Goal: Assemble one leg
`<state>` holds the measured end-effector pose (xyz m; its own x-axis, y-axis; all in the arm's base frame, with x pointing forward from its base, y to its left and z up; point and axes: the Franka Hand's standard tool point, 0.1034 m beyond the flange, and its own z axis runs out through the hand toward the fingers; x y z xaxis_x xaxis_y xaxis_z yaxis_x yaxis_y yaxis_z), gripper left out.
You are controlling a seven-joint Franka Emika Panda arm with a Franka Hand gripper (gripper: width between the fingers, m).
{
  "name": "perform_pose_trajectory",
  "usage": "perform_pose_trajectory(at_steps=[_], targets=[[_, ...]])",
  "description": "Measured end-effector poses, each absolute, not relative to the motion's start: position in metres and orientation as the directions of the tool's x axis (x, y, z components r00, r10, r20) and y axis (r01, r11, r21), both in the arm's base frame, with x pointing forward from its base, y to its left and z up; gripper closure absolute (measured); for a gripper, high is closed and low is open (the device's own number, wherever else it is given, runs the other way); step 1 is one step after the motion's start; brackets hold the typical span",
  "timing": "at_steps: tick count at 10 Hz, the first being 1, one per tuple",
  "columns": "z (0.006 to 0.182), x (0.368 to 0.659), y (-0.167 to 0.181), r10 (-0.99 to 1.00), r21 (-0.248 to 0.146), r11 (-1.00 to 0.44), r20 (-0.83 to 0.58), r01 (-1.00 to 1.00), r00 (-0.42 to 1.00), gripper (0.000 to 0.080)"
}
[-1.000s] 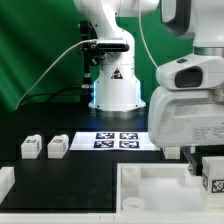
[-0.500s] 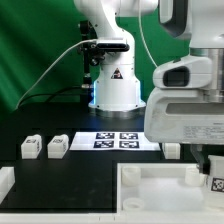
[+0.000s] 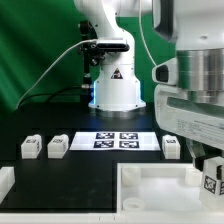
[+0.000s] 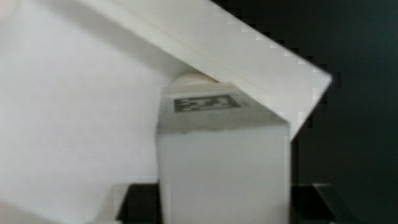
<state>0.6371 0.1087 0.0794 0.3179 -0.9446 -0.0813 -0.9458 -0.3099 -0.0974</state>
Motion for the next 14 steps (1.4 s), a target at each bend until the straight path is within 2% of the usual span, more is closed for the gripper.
perform_pose_trajectory(at_steps=[1, 3, 4, 5, 6, 7, 8, 9, 12, 13, 14], targets=[[0.079, 0.636, 0.107, -0.974, -0.093, -0.188, -0.112, -0.978, 0.198, 0.0499], [0.079, 0.635, 0.107, -0.988, -0.074, -0.065, -0.133, -0.995, 0.074, 0.0499], [0.079, 0.635, 0.107, -0.984, -0.08, -0.11, -0.129, -0.991, 0.119, 0.0426], [0.078, 0.635, 0.108, -0.98, -0.083, -0.141, -0.127, -0.987, 0.151, 0.0426], [0.078, 0.634, 0.109, -0.98, -0.083, -0.145, -0.127, -0.986, 0.155, 0.0245], [0.077, 0.633, 0.114, -0.952, -0.094, -0.277, -0.109, -0.956, 0.286, 0.0245], [0.077, 0.63, 0.121, -0.85, -0.096, -0.516, -0.069, -0.851, 0.522, 0.0169], [0.077, 0.626, 0.126, -0.737, -0.078, -0.67, -0.053, -0.738, 0.674, 0.0156], [0.076, 0.627, 0.124, -0.545, -0.087, -0.834, -0.026, -0.545, 0.838, 0.0151], [0.076, 0.629, 0.121, -0.327, -0.057, -0.944, 0.011, -0.326, 0.945, 0.0151], [0.075, 0.631, 0.121, -0.162, -0.036, -0.986, 0.031, -0.161, 0.986, 0.0151]])
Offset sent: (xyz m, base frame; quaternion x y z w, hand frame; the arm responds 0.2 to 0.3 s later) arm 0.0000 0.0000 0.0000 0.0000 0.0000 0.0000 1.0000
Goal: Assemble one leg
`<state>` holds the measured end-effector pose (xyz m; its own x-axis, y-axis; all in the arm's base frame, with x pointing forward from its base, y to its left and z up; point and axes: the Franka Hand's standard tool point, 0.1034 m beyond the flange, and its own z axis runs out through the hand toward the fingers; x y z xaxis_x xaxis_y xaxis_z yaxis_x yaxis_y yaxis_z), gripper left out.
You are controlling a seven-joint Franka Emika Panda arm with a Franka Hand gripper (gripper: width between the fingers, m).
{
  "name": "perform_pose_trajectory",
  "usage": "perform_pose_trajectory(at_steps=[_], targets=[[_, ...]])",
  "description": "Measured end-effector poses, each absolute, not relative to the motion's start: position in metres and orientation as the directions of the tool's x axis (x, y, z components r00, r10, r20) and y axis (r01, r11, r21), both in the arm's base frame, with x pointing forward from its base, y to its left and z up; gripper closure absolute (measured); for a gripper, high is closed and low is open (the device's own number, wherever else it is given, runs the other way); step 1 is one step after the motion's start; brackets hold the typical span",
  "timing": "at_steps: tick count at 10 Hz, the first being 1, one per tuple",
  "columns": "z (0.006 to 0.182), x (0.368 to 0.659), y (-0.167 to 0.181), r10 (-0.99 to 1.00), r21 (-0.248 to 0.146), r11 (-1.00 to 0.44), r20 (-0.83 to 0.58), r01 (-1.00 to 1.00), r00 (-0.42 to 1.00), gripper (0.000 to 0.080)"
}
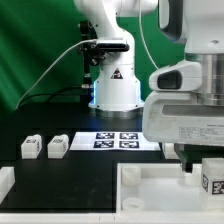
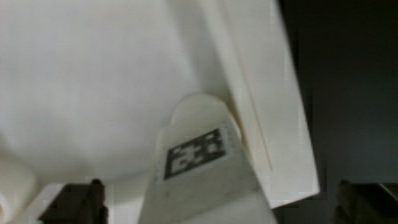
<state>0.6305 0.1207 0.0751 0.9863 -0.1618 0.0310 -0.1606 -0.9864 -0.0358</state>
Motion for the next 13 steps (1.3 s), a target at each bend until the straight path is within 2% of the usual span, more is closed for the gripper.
perform_pose_trajectory(at_steps=[1, 2, 4, 5, 8, 10, 11, 13], targets=[[0.0762, 0.6341, 0.1188, -0.045, -0.033, -0.998, 0.052, -0.044, 0.998, 0.0151], [0.0761, 0.6339, 0.1195, -0.071, -0.036, -0.997, 0.05, -0.069, 0.996, 0.0151], [0.076, 0.6338, 0.1195, -0.08, -0.037, -0.996, 0.05, -0.078, 0.996, 0.0409], [0.0761, 0.6337, 0.1199, -0.184, -0.046, -0.982, 0.044, -0.182, 0.982, 0.0509], [0.0758, 0.6339, 0.1174, -0.564, -0.064, -0.824, 0.019, -0.562, 0.825, 0.0508], [0.0741, 0.6319, 0.1171, -0.863, -0.069, -0.502, -0.026, -0.862, 0.504, 0.0508], [0.0736, 0.6322, 0.1147, -0.948, -0.074, -0.307, -0.069, -0.949, 0.312, 0.0508], [0.0736, 0.6308, 0.1145, -0.987, -0.069, -0.091, -0.124, -0.993, 0.099, 0.0508]])
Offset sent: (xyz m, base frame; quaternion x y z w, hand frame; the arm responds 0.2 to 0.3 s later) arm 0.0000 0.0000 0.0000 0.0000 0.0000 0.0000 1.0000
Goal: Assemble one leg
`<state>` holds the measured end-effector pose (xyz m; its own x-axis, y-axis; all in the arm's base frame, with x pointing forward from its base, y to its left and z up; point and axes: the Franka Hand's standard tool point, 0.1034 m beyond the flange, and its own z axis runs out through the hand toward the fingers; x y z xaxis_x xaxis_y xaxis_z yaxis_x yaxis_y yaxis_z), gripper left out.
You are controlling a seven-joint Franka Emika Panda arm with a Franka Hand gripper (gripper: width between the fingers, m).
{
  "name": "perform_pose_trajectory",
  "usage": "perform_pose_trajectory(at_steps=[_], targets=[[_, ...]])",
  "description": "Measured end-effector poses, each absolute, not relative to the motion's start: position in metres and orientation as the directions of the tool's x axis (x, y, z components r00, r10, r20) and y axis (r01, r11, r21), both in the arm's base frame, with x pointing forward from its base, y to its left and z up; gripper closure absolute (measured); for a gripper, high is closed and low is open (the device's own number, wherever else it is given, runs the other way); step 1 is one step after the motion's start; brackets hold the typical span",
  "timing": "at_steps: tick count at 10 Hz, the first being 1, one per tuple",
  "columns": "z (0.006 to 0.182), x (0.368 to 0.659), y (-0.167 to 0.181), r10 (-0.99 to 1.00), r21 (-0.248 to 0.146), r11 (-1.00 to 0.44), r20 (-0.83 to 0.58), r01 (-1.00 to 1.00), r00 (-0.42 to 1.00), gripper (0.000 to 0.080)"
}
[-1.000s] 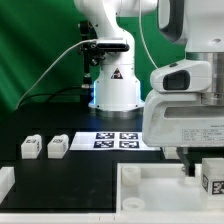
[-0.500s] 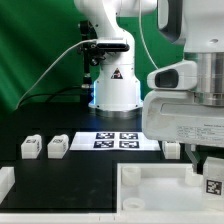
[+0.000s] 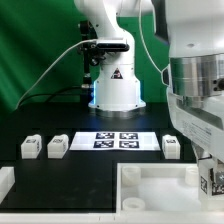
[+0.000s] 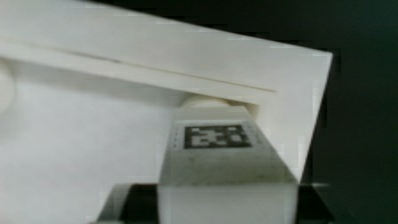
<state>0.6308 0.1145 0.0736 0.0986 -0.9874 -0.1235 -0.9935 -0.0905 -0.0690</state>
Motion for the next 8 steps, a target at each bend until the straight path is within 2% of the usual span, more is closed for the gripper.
perform_pose_trajectory(at_steps=[1, 2, 3, 4, 5, 7, 8], targets=[[0.0735, 0.6307, 0.1152, -0.991, -0.06, -0.007, -0.132, -0.998, 0.015, 0.0508], [0.0732, 0.6306, 0.1152, -0.991, -0.059, -0.005, -0.132, -0.998, 0.013, 0.0499], [0.0726, 0.6303, 0.1153, -0.991, -0.059, -0.012, -0.131, -0.998, 0.019, 0.0325], [0.0724, 0.6303, 0.1152, -0.991, -0.061, -0.026, -0.13, -0.998, 0.034, 0.0325], [0.0723, 0.6302, 0.1155, -0.987, -0.069, -0.088, -0.126, -0.994, 0.096, 0.0184], [0.0749, 0.6349, 0.1184, -0.933, -0.122, -0.336, -0.094, -0.934, 0.348, 0.016], [0.0753, 0.6347, 0.1212, -0.827, -0.139, -0.548, -0.061, -0.825, 0.559, 0.0152]])
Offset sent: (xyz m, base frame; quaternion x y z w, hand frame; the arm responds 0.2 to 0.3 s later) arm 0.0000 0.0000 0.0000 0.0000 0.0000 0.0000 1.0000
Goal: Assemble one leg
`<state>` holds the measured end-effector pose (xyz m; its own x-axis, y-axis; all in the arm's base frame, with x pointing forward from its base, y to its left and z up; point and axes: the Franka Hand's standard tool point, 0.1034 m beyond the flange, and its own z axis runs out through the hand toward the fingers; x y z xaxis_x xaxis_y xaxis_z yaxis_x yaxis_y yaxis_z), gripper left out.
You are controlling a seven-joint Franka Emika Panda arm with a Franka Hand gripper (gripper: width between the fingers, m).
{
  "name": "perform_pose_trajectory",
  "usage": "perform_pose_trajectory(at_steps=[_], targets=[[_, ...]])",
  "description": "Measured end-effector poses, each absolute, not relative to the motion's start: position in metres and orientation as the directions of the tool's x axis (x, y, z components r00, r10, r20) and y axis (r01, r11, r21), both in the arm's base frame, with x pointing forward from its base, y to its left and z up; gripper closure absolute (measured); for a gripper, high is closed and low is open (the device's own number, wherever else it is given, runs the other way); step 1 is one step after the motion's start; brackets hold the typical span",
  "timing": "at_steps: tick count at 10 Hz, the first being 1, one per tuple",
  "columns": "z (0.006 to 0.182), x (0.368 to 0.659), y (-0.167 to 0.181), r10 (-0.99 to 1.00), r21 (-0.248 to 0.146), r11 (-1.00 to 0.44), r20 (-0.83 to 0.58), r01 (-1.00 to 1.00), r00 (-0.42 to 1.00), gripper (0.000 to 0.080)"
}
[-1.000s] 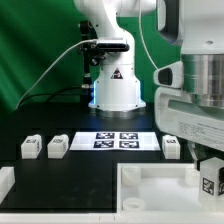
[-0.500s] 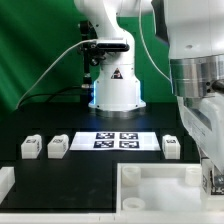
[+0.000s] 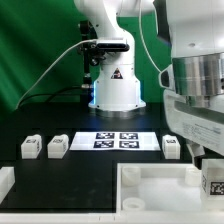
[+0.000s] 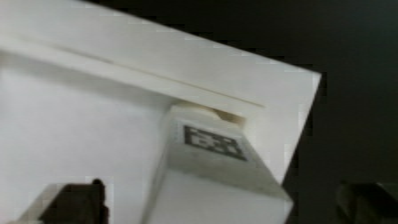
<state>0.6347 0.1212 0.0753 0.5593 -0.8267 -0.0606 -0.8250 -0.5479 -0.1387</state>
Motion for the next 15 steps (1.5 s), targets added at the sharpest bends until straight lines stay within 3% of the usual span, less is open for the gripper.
perform_pose_trajectory(at_steps=[4, 5, 7, 8, 9, 10, 11, 12, 14, 15], targets=[[0.0745, 0.6347, 0.1191, -0.574, -0.147, -0.809, -0.005, -0.569, 0.819, 0.0151], [0.0745, 0.6351, 0.1181, -0.372, -0.114, -0.923, 0.033, -0.366, 0.928, 0.0151], [0.0716, 0.6346, 0.1126, -0.064, -0.067, -0.996, 0.059, -0.06, 0.996, 0.0151], [0.0717, 0.6346, 0.1132, -0.124, -0.074, -0.99, 0.055, -0.119, 0.991, 0.0151], [0.0716, 0.6345, 0.1134, -0.156, -0.076, -0.985, 0.053, -0.152, 0.986, 0.0285], [0.0715, 0.6344, 0.1135, -0.191, -0.079, -0.979, 0.05, -0.187, 0.98, 0.0285], [0.0715, 0.6344, 0.1141, -0.273, -0.083, -0.96, 0.043, -0.269, 0.961, 0.0427], [0.0715, 0.6343, 0.1144, -0.344, -0.087, -0.936, 0.036, -0.34, 0.938, 0.0508], [0.0715, 0.6342, 0.1137, -0.556, -0.101, -0.827, 0.006, -0.552, 0.831, 0.0508], [0.0724, 0.6343, 0.1124, -0.731, -0.097, -0.677, -0.026, -0.729, 0.682, 0.0508]])
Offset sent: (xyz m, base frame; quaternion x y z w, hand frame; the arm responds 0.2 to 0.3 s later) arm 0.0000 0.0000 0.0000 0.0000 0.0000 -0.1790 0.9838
